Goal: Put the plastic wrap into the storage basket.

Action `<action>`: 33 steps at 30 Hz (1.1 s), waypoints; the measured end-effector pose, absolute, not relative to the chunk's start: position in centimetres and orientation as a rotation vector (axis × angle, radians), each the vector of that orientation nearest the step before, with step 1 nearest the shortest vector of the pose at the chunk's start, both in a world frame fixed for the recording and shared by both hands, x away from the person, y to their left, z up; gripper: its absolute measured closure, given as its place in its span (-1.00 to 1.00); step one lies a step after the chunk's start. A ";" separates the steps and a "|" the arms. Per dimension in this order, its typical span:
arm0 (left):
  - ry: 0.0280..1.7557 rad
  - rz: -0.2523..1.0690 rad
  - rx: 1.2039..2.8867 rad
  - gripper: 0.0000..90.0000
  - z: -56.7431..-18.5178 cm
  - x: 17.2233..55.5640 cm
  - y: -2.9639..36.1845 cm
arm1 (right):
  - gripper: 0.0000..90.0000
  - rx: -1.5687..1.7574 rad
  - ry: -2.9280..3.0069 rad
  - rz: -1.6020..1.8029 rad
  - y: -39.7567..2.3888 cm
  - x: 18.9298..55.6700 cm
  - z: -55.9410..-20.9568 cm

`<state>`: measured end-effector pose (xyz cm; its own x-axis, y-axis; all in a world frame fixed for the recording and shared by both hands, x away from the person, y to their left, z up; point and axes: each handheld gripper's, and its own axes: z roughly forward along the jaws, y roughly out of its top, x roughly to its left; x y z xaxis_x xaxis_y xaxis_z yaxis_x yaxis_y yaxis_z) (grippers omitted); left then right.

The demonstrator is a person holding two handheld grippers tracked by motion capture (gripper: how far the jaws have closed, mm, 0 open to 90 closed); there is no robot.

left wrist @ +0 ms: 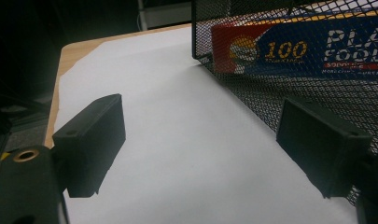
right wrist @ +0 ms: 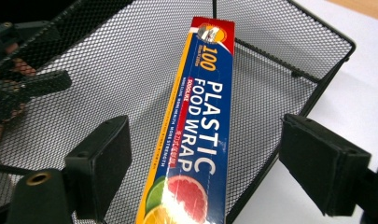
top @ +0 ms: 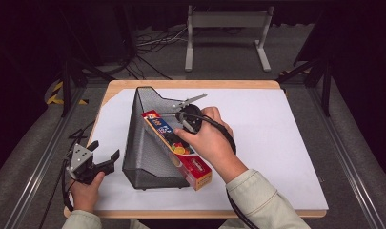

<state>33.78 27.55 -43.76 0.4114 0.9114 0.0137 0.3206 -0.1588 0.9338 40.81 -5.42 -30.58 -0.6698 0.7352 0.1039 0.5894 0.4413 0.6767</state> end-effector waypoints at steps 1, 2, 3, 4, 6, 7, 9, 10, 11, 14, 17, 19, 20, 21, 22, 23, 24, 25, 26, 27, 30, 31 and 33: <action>1.086 0.765 1.698 -0.64 -43.8 33.8 27.5 | -0.61 1.153 2.489 1.041 -5.7 40.7 -30.4; 1.087 0.765 1.699 -0.64 -43.8 33.8 27.6 | -0.61 1.140 2.489 1.041 -5.9 40.7 -30.4; 1.092 0.763 1.696 -0.64 -43.8 33.8 27.5 | -0.61 1.134 2.487 1.048 -6.1 40.6 -30.2; 1.091 0.764 1.696 -0.64 -43.8 33.8 27.5 | -0.61 1.129 2.482 1.054 -6.4 40.5 -30.0; 1.088 0.765 1.697 -0.64 -43.8 33.8 27.5 | -0.61 1.128 2.480 1.058 -6.9 40.3 -29.7; 1.087 0.765 1.698 -0.64 -43.8 33.8 27.5 | -0.61 1.127 2.475 1.062 -7.2 40.1 -29.5; 1.088 0.765 1.696 -0.64 -43.7 33.8 27.5 | -0.61 1.121 2.475 1.067 -7.5 40.0 -29.3; 1.088 0.764 1.696 -0.64 -43.7 33.8 27.5 | -0.61 1.123 2.472 1.069 -7.7 39.9 -29.1; 1.085 0.765 1.699 -0.64 -43.7 33.8 27.5 | -0.61 1.126 2.472 1.074 -7.9 39.7 -29.0; 1.085 0.764 1.700 -0.64 -43.7 33.8 27.5 | -0.61 1.124 2.469 1.073 -8.7 39.5 -28.7; 1.088 0.762 1.698 -0.64 -43.7 33.8 27.5 | -0.61 1.119 2.466 1.076 -9.9 39.3 -28.6; 1.086 0.764 1.702 -0.64 -43.8 33.8 27.5 | -0.61 1.123 2.462 1.081 -10.7 39.2 -28.6; 1.086 0.764 1.702 -0.64 -43.8 33.8 27.5 | -0.61 1.126 2.463 1.081 -11.1 39.2 -28.6; 1.086 0.764 1.704 -0.64 -43.8 33.8 27.5 | -0.61 1.124 2.460 1.085 -11.5 39.2 -28.6; 1.087 0.764 1.704 -0.64 -43.8 33.8 27.5 | -0.61 1.125 2.456 1.090 -11.9 39.1 -28.5; 1.086 0.764 1.704 -0.64 -43.8 33.8 27.4 | -0.61 1.129 2.449 1.095 -12.3 39.1 -28.5; 1.086 0.765 1.704 -0.64 -43.8 33.8 27.4 | -0.61 1.129 2.448 1.099 -12.7 39.0 -28.4; 1.087 0.764 1.706 -0.64 -43.8 33.8 27.4 | -0.61 1.134 2.445 1.104 -13.1 38.9 -28.3; 1.087 0.765 1.706 -0.64 -43.8 33.8 27.4 | -0.61 1.133 2.442 1.110 -13.5 38.8 -28.3; 1.087 0.765 1.706 -0.64 -43.8 33.8 27.4 | -0.61 1.134 2.439 1.110 -13.9 38.8 -28.2; 1.088 0.764 1.705 -0.65 -43.8 33.8 27.5 | -0.61 1.138 2.429 1.108 -14.7 38.7 -28.1; 1.087 0.765 1.705 -0.65 -43.8 33.8 27.5 | -0.61 1.139 2.413 1.112 -15.6 38.6 -27.9; 1.086 0.765 1.708 -0.65 -43.8 33.8 27.5 | -0.61 1.141 2.408 1.113 -15.9 38.6 -27.9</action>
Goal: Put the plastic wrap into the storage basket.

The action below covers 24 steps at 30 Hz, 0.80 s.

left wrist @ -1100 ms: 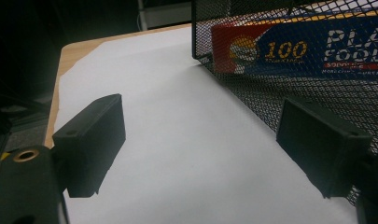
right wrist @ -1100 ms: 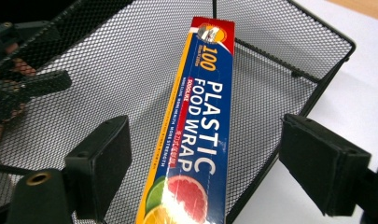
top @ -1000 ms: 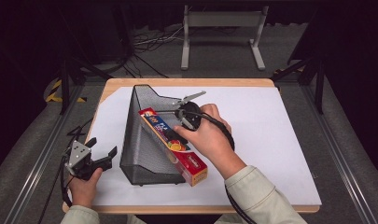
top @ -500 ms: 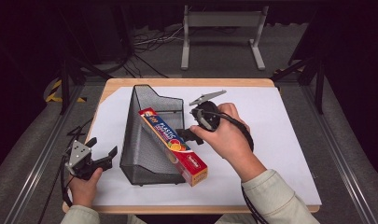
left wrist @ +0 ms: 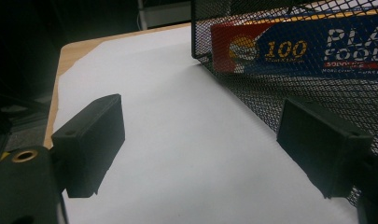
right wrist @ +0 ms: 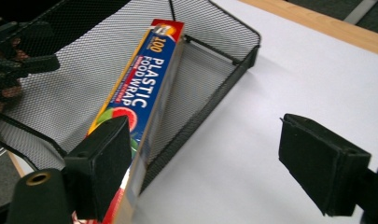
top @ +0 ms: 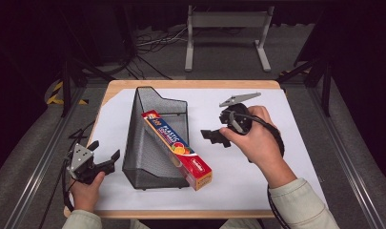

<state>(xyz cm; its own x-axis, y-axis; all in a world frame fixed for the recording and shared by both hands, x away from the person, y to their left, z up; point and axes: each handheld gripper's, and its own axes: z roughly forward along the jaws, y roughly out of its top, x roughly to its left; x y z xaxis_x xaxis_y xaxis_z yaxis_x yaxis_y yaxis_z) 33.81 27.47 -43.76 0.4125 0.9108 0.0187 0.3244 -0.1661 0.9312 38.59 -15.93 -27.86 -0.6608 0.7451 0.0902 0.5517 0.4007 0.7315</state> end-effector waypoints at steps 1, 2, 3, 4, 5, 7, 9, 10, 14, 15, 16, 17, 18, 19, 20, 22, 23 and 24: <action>1.086 0.765 1.709 -0.65 -43.8 33.8 27.5 | -0.61 1.143 2.404 1.114 -16.3 38.6 -27.8; 1.086 0.765 1.709 -0.65 -43.8 33.8 27.5 | -0.61 1.153 2.396 1.115 -16.8 38.5 -27.7; 1.085 0.765 1.709 -0.65 -43.8 33.8 27.5 | -0.61 1.154 2.392 1.116 -17.1 38.5 -27.7; 1.086 0.765 1.710 -0.65 -43.8 33.8 27.5 | -0.61 1.157 2.389 1.116 -17.4 38.5 -27.7; 1.086 0.765 1.708 -0.65 -43.8 33.8 27.5 | -0.62 1.168 2.382 1.118 -18.1 38.6 -27.7; 1.086 0.765 1.703 -0.65 -43.8 33.8 27.5 | -0.63 1.170 2.375 1.116 -18.9 38.6 -27.7; 1.087 0.765 1.703 -0.65 -43.8 33.8 27.5 | -0.63 1.181 2.369 1.113 -19.5 38.6 -27.7; 1.087 0.765 1.704 -0.65 -43.8 33.8 27.5 | -0.63 1.183 2.365 1.113 -19.8 38.6 -27.7; 1.086 0.766 1.707 -0.65 -43.8 33.8 27.5 | -0.65 1.184 2.351 1.113 -21.1 38.7 -27.7; 1.087 0.766 1.704 -0.65 -43.8 33.8 27.5 | -0.65 1.184 2.351 1.113 -21.1 38.7 -27.7; 1.088 0.767 1.702 -0.66 -43.8 33.8 27.5 | -0.66 1.181 2.350 1.114 -21.5 38.7 -27.7; 1.093 0.764 1.697 -0.66 -43.8 33.8 27.5 | -0.71 1.186 2.353 1.119 -22.1 38.7 -27.7; 1.093 0.764 1.697 -0.66 -43.8 33.8 27.5 | -0.71 1.192 2.351 1.122 -22.4 38.7 -27.7; 1.093 0.764 1.697 -0.66 -43.8 33.8 27.5 | -0.71 1.192 2.351 1.122 -22.4 38.7 -27.7; 1.089 0.766 1.703 -0.66 -43.8 33.8 27.5 | -0.71 1.209 2.338 1.116 -23.2 38.7 -27.8; 1.089 0.765 1.702 -0.66 -43.8 33.8 27.5 | -0.71 1.251 2.336 1.099 -23.9 38.6 -27.8; 1.089 0.765 1.702 -0.66 -43.8 33.8 27.5 | -0.71 1.259 2.326 1.099 -24.3 38.6 -27.9; 1.089 0.765 1.702 -0.66 -43.8 33.8 27.5 | -0.71 1.257 2.310 1.101 -24.7 38.6 -28.0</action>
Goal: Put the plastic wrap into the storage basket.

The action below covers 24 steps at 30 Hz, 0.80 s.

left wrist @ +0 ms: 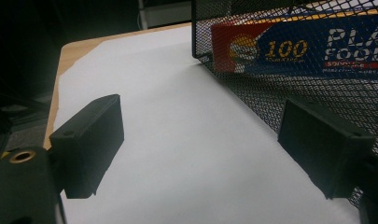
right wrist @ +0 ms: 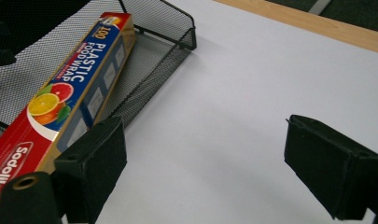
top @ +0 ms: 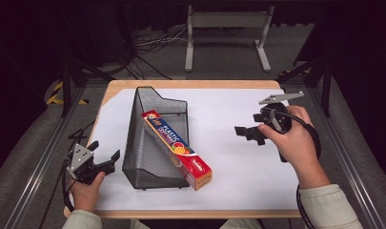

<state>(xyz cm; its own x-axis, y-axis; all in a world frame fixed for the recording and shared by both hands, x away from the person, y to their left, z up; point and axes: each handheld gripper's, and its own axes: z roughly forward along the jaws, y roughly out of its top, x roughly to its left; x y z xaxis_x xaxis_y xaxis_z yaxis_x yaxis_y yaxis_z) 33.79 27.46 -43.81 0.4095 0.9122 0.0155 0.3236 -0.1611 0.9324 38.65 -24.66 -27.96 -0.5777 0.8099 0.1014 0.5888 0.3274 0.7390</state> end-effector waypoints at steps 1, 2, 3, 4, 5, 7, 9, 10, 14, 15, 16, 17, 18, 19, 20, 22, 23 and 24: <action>1.087 0.765 1.703 -0.66 -43.8 33.8 27.5 | -0.71 1.252 2.298 1.097 -25.0 38.7 -28.0; 1.088 0.765 1.702 -0.66 -43.8 33.8 27.5 | -0.71 1.247 2.290 1.093 -25.4 38.7 -28.1; 1.089 0.765 1.702 -0.66 -43.8 33.8 27.5 | -0.71 1.245 2.281 1.094 -25.8 38.7 -28.2; 1.089 0.765 1.702 -0.66 -43.8 33.8 27.5 | -0.71 1.245 2.281 1.094 -25.8 38.7 -28.2; 1.088 0.765 1.702 -0.66 -43.8 33.8 27.5 | -0.71 1.247 2.278 1.094 -26.1 38.7 -28.4; 1.089 0.765 1.703 -0.66 -43.8 33.8 27.4 | -0.71 1.232 2.276 1.102 -27.2 38.9 -28.9; 1.089 0.766 1.703 -0.66 -43.8 33.8 27.5 | -0.72 1.225 2.267 1.106 -27.6 38.9 -29.2; 1.089 0.766 1.703 -0.66 -43.8 33.8 27.5 | -0.73 1.221 2.258 1.104 -27.9 38.9 -29.3; 1.090 0.767 1.703 -0.66 -43.8 33.8 27.4 | -0.73 1.206 2.242 1.117 -29.3 38.8 -30.6; 1.090 0.768 1.704 -0.66 -43.8 33.8 27.4 | -0.73 1.199 2.243 1.112 -29.5 38.8 -31.0; 1.091 0.768 1.705 -0.66 -43.8 33.8 27.4 | -0.73 1.190 2.243 1.109 -29.8 38.7 -31.3; 1.091 0.768 1.705 -0.66 -43.8 33.8 27.4 | -0.73 1.178 2.239 1.105 -30.0 38.7 -31.6; 1.092 0.768 1.705 -0.66 -43.8 33.8 27.4 | -0.73 1.178 2.236 1.096 -30.2 38.6 -31.9; 1.091 0.769 1.706 -0.67 -43.8 33.8 27.4 | -0.73 1.182 2.235 1.094 -30.3 38.6 -32.1; 1.094 0.768 1.702 -0.67 -43.8 33.7 27.3 | -0.73 1.174 2.232 1.095 -30.4 38.5 -32.3; 1.094 0.767 1.705 -0.67 -43.8 33.7 27.3 | -0.73 1.168 2.229 1.101 -30.7 38.4 -32.9; 1.093 0.766 1.705 -0.67 -43.9 33.8 27.3 | -0.73 1.170 2.229 1.102 -30.8 38.3 -33.1; 1.093 0.766 1.704 -0.67 -43.9 33.8 27.3 | -0.74 1.169 2.229 1.100 -30.9 38.2 -33.4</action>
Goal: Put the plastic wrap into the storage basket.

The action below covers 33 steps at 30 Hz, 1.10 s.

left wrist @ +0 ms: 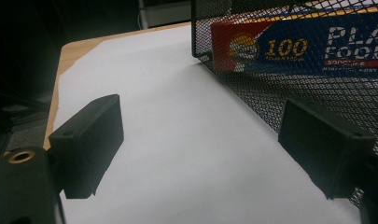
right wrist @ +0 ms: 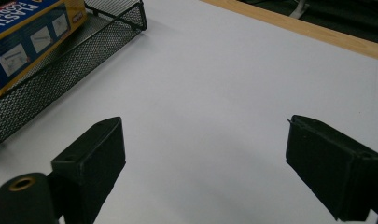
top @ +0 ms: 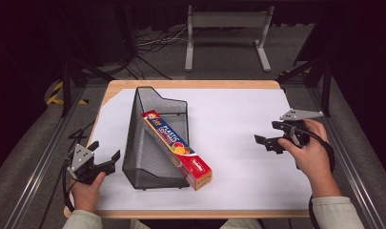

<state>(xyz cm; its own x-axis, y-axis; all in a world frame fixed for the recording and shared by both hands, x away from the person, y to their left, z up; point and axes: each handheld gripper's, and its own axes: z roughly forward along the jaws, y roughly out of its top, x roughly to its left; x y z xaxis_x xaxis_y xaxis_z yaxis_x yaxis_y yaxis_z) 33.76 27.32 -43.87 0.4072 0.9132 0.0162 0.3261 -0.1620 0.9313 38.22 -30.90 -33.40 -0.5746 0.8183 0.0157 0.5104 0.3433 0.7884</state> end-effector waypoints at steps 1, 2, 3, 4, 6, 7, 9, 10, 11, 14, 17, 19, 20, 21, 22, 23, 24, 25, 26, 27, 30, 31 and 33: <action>1.092 0.766 1.705 -0.67 -43.9 33.8 27.3 | -0.74 1.169 2.227 1.105 -31.0 38.2 -33.7; 1.088 0.766 1.707 -0.67 -43.9 33.8 27.3 | -0.74 1.160 2.226 1.109 -31.1 38.1 -33.9; 1.088 0.766 1.707 -0.68 -43.9 33.8 27.3 | -0.75 1.162 2.223 1.115 -31.1 38.1 -34.3; 1.091 0.765 1.704 -0.68 -43.9 33.8 27.3 | -0.75 1.163 2.223 1.117 -31.2 38.0 -34.5; 1.092 0.765 1.703 -0.68 -43.9 33.7 27.3 | -0.75 1.162 2.223 1.125 -31.3 37.9 -35.2; 1.091 0.765 1.703 -0.68 -43.9 33.7 27.4 | -0.75 1.155 2.220 1.135 -31.4 37.9 -35.6; 1.092 0.762 1.704 -0.68 -43.9 33.7 27.3 | -0.75 1.154 2.221 1.145 -31.5 37.8 -36.3; 1.086 0.765 1.707 -0.68 -43.9 33.8 27.3 | -0.75 1.152 2.220 1.151 -31.6 37.8 -36.7; 1.085 0.765 1.709 -0.68 -43.9 33.8 27.3 | -0.75 1.150 2.221 1.155 -31.7 37.8 -37.1; 1.086 0.765 1.710 -0.68 -43.9 33.8 27.3 | -0.75 1.147 2.228 1.165 -31.9 37.7 -38.2; 1.085 0.765 1.711 -0.68 -43.9 33.8 27.3 | -0.75 1.150 2.229 1.167 -32.1 37.6 -38.9; 1.085 0.764 1.712 -0.68 -43.9 33.8 27.3 | -0.75 1.155 2.229 1.169 -32.2 37.5 -39.5; 1.086 0.765 1.713 -0.68 -43.9 33.8 27.2 | -0.75 1.157 2.227 1.167 -32.3 37.4 -39.8; 1.085 0.766 1.716 -0.68 -43.9 33.8 27.3 | -0.75 1.161 2.228 1.164 -32.3 37.3 -40.0; 1.085 0.766 1.716 -0.68 -43.9 33.8 27.3 | -0.75 1.164 2.222 1.163 -32.3 37.3 -40.4; 1.086 0.766 1.715 -0.68 -43.9 33.8 27.3 | -0.75 1.163 2.222 1.165 -32.4 37.2 -40.6; 1.085 0.766 1.715 -0.68 -43.9 33.8 27.3 | -0.75 1.164 2.220 1.171 -32.4 37.1 -40.8; 1.085 0.766 1.715 -0.68 -43.9 33.8 27.3 | -0.75 1.168 2.216 1.176 -32.5 37.0 -41.2; 1.085 0.766 1.715 -0.68 -43.9 33.8 27.3 | -0.75 1.168 2.216 1.176 -32.5 37.0 -41.2; 1.085 0.766 1.715 -0.68 -43.9 33.8 27.3 | -0.75 1.169 2.217 1.175 -32.6 36.9 -41.4; 1.084 0.766 1.711 -0.68 -43.9 33.8 27.3 | -0.76 1.166 2.220 1.166 -32.7 36.8 -41.9; 1.084 0.766 1.710 -0.68 -43.9 33.8 27.3 | -0.77 1.159 2.221 1.166 -32.7 36.7 -42.1; 1.083 0.766 1.708 -0.68 -43.9 33.8 27.3 | -0.79 1.148 2.221 1.163 -32.6 36.7 -42.4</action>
